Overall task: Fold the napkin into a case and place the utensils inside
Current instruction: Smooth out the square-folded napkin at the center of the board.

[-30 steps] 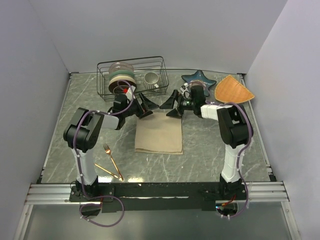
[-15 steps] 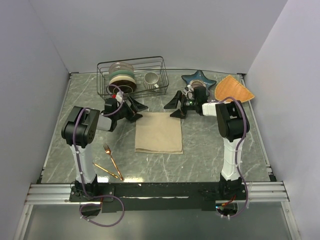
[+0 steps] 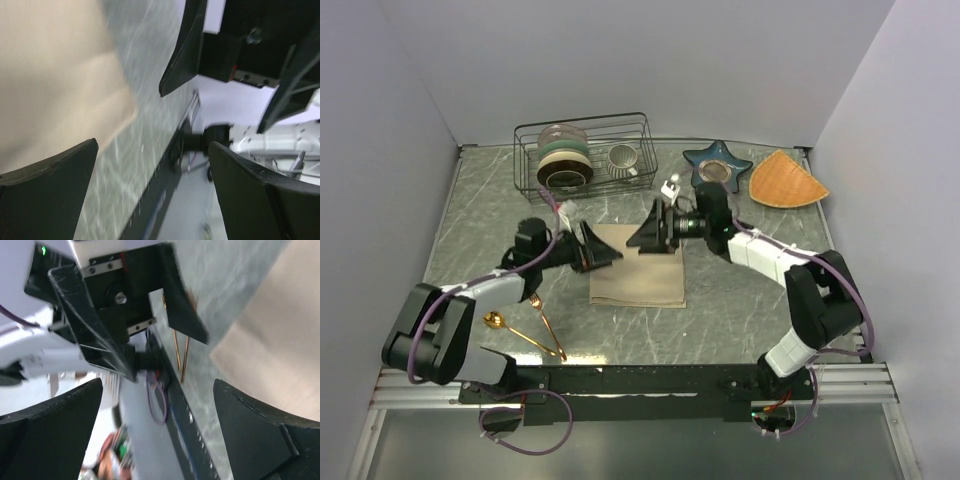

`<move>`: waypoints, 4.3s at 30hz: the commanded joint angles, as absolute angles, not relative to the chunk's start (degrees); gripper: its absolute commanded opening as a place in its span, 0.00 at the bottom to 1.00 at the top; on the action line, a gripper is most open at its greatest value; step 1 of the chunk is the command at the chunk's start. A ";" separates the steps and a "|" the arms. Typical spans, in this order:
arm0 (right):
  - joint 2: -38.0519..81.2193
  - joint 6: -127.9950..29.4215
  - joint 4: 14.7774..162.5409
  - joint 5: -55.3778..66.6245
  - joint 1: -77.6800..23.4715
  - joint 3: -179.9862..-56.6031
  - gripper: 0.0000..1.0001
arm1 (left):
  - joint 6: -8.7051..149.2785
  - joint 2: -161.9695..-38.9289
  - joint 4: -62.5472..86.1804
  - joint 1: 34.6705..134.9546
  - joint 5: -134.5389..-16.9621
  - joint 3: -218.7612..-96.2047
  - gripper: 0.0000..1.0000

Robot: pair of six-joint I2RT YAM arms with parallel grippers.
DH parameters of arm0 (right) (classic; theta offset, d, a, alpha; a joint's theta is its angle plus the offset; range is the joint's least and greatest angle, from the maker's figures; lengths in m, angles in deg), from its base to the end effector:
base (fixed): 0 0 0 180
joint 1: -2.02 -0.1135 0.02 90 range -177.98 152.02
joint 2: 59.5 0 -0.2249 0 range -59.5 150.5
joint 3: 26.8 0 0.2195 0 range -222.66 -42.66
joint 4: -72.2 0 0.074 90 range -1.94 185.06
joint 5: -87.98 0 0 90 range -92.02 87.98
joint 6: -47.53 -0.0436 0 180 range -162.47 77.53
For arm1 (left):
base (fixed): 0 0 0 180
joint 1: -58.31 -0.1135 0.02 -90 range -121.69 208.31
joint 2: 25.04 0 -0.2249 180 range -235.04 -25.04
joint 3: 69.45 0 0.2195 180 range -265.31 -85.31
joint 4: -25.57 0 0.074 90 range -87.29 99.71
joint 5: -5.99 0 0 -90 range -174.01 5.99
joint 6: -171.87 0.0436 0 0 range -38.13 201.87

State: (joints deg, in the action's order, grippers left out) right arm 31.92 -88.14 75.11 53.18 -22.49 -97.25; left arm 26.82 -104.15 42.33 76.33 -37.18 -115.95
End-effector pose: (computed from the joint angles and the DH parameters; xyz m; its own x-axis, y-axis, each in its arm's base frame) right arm 0.2772 0.1657 0.2197 -0.9155 0.0313 -0.4012 -0.3794 0.2653 0.8864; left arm 0.2396 -0.1114 0.1877 -0.8691 -0.3070 -0.3878 0.2906 0.3176 -0.9026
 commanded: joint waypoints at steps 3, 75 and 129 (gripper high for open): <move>37.79 -90.64 73.21 53.18 -23.11 -86.96 1.00 | 25.44 -110.82 39.59 78.35 -35.49 -109.05 0.99; 66.01 -92.15 69.68 54.06 -8.71 -113.50 1.00 | 14.97 -143.43 54.19 71.68 -50.35 -136.38 0.99; 46.31 -44.59 124.18 40.89 -17.14 -128.77 0.78 | 80.53 -101.42 -15.33 82.03 -48.76 -139.10 0.45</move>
State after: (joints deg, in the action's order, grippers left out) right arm 38.45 -55.36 112.14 50.93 -17.42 -122.71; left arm 63.65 -103.35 -4.51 77.49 -44.94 -137.58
